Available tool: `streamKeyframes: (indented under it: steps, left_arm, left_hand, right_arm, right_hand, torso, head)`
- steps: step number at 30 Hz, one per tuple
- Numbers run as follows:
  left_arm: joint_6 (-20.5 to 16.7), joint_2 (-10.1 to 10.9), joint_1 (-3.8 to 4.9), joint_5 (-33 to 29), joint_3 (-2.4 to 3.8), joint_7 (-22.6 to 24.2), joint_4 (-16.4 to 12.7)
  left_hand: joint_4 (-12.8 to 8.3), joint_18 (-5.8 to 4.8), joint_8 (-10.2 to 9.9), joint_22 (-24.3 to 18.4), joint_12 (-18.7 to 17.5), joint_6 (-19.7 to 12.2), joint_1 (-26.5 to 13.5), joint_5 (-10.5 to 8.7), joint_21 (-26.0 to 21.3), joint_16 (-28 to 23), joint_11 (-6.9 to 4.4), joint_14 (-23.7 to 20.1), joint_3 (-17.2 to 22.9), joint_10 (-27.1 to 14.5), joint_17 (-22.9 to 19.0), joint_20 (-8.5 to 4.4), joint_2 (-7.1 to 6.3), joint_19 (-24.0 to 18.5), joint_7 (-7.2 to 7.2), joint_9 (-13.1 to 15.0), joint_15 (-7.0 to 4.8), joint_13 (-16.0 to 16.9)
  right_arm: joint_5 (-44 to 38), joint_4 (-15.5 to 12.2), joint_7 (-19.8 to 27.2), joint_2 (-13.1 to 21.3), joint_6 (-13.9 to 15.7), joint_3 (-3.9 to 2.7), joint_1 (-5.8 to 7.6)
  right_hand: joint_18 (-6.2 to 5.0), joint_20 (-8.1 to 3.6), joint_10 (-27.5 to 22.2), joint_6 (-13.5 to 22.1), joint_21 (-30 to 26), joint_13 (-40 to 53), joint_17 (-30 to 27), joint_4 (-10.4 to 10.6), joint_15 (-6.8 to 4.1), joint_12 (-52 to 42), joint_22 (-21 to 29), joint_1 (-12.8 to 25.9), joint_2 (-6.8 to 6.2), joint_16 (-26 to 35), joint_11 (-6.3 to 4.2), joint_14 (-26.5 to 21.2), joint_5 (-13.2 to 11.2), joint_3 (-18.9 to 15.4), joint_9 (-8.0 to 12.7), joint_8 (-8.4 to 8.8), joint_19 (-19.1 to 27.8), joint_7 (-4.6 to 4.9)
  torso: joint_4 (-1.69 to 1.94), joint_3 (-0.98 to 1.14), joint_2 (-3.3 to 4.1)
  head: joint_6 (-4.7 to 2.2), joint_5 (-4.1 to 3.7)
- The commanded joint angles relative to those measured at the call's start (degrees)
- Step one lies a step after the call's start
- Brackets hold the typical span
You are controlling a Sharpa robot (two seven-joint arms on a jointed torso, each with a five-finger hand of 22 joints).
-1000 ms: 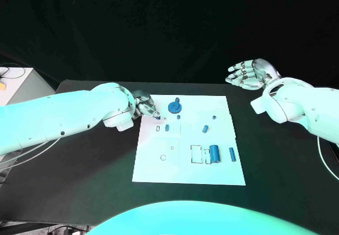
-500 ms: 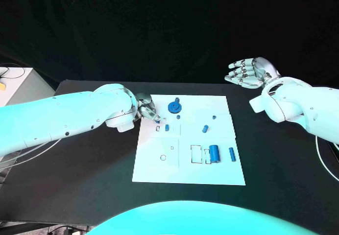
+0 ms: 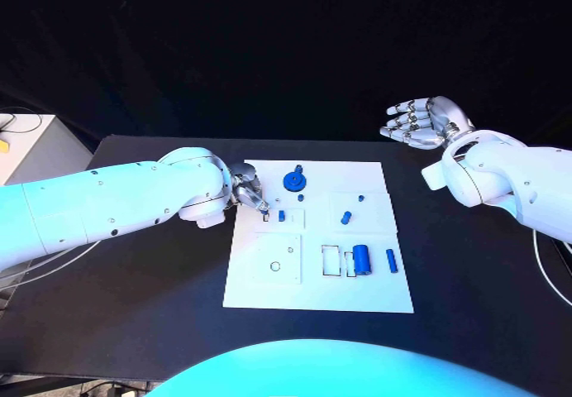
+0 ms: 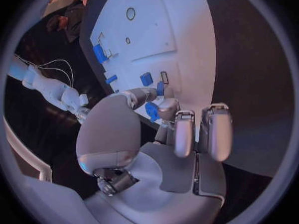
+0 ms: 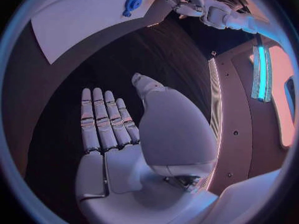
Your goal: Assemble the parts on the task board
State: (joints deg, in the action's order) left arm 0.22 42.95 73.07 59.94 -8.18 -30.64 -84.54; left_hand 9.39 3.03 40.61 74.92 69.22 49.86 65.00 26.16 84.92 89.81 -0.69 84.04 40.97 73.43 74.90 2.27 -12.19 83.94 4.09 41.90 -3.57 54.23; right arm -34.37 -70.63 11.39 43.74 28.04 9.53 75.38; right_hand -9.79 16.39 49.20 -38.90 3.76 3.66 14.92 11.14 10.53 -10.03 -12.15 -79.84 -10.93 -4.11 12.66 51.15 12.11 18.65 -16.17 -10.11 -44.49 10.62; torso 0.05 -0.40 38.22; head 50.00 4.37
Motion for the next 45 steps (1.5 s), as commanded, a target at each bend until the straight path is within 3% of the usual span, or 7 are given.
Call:
streamKeyframes:
  steps: [1,26,45]
  left_arm:
    - [0.7,0.0,-0.25,1.8,0.01,-0.1,-0.3]
    - [0.4,0.1,-1.34,3.5,0.01,0.1,-0.8]
    - [0.6,0.0,-1.49,3.3,0.02,0.2,-0.8]
  left_hand:
    - [-10.7,-0.96,0.2,7.3,0.0,0.6,0.0,0.26,0.2,0.2,-0.06,6.0,10.8,0.5,15.1,-0.23,0.43,0.9,-0.36,2.5,-0.51,0.0]
    - [-10.7,-0.96,0.2,7.3,0.0,0.7,0.0,0.24,0.2,0.2,-0.07,6.0,10.8,0.6,15.1,-0.25,0.42,0.9,-0.38,2.5,-0.53,0.0]
    - [-10.7,-0.96,0.2,7.3,0.0,0.7,0.0,0.24,0.2,0.2,-0.07,6.0,10.8,0.6,15.1,-0.25,0.42,0.9,-0.38,2.5,-0.53,0.0]
  right_arm:
    - [0.0,-0.1,0.4,0.0,-0.1,-0.01,0.00]
    - [0.1,0.0,0.0,0.1,-1.0,-0.01,-0.01]
    - [0.2,0.1,0.0,0.0,-1.4,-0.01,-0.01]
  right_hand:
    - [-0.04,0.17,-0.1,0.5,-0.2,-0.1,-0.1,0.0,0.36,0.3,0.1,0.1,0.25,0.4,0.20,-0.1,0.3,-0.4,0.1,0.36,0.3,5.19]
    - [0.18,0.19,-0.1,1.0,-0.2,-0.1,-0.7,0.1,0.58,0.8,0.8,0.0,0.50,0.4,0.49,-0.3,0.3,-1.2,0.5,0.88,0.4,5.62]
    - [0.23,0.18,-0.1,1.1,-0.2,0.0,-0.8,0.1,0.62,0.9,1.1,0.0,0.55,0.4,0.55,-0.3,0.3,-1.4,0.6,0.96,0.8,5.70]
  torso:
    - [-0.02,-0.02,0.00]
    - [-0.03,0.00,0.00]
    - [-0.04,0.06,-0.02]
  head:
    - [0.00,-0.03]
    - [0.00,0.13]
    - [0.00,0.08]
